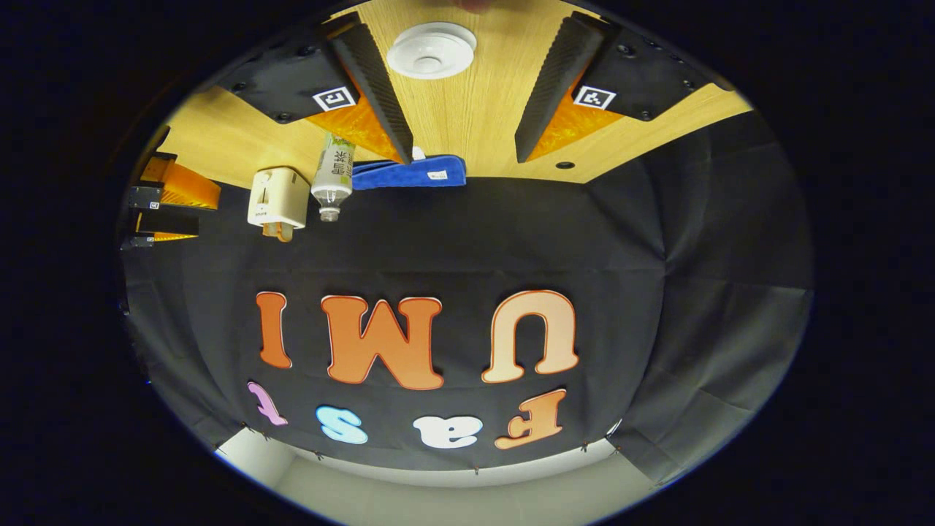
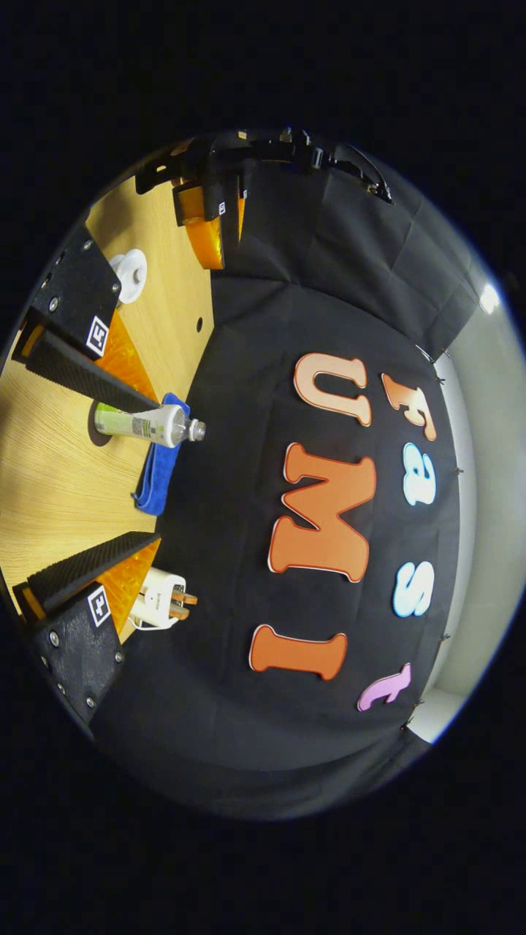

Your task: Open the teacup lid with one hand, grasp the water bottle and pour water into the teacup with the other hand; after pouring, place the water bottle on the coaster and then close the teacup lid.

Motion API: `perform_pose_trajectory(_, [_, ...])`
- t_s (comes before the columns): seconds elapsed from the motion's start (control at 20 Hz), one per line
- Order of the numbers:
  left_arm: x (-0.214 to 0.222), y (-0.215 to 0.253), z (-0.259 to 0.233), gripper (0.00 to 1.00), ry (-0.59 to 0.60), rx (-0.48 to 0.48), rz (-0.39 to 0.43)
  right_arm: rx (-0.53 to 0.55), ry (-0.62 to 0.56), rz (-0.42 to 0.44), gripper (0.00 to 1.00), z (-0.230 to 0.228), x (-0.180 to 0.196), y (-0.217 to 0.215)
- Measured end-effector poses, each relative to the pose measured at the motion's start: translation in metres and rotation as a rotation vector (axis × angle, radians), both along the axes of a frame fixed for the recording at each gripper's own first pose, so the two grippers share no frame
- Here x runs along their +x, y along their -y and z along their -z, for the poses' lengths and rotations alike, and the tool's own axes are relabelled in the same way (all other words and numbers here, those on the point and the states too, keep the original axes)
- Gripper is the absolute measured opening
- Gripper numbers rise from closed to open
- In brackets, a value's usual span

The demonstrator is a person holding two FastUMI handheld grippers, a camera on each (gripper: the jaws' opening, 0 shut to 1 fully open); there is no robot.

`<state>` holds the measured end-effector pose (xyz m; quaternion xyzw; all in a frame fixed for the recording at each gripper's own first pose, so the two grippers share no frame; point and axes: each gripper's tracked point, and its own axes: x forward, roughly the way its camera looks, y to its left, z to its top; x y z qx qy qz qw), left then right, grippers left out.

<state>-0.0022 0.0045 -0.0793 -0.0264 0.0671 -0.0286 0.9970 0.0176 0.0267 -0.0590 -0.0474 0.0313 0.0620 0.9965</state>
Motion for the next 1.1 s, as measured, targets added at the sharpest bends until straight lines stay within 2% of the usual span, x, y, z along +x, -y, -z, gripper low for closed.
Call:
perform_pose_trajectory(0.05, [-0.002,-0.004,-0.007,0.90,0.010,0.002,-0.010,-0.005,0.015,0.000,0.98,-0.005,-0.004,-0.003])
perform_pose_trajectory(0.1, [-0.004,-0.006,-0.015,0.93,0.024,0.002,-0.017,-0.009,0.025,-0.002,0.99,-0.010,-0.006,-0.006])
perform_pose_trajectory(0.25, [-0.008,-0.012,-0.033,0.90,0.055,0.003,-0.056,0.004,0.042,-0.007,1.00,-0.019,-0.005,-0.014])
perform_pose_trajectory(0.3, [-0.009,-0.010,-0.037,0.93,0.065,-0.002,-0.052,0.008,0.045,-0.007,0.99,-0.021,-0.006,-0.015])
perform_pose_trajectory(0.35, [-0.010,-0.006,-0.042,0.90,0.076,-0.005,-0.045,0.013,0.048,-0.003,0.98,-0.024,-0.006,-0.015])
perform_pose_trajectory(0.65, [-0.006,0.014,-0.052,0.93,0.095,0.002,-0.001,0.041,0.060,0.027,0.99,-0.029,-0.006,-0.005])
perform_pose_trajectory(1.1, [-0.005,0.022,-0.057,0.91,0.104,0.003,0.035,0.048,0.052,0.047,0.99,-0.026,-0.007,0.002])
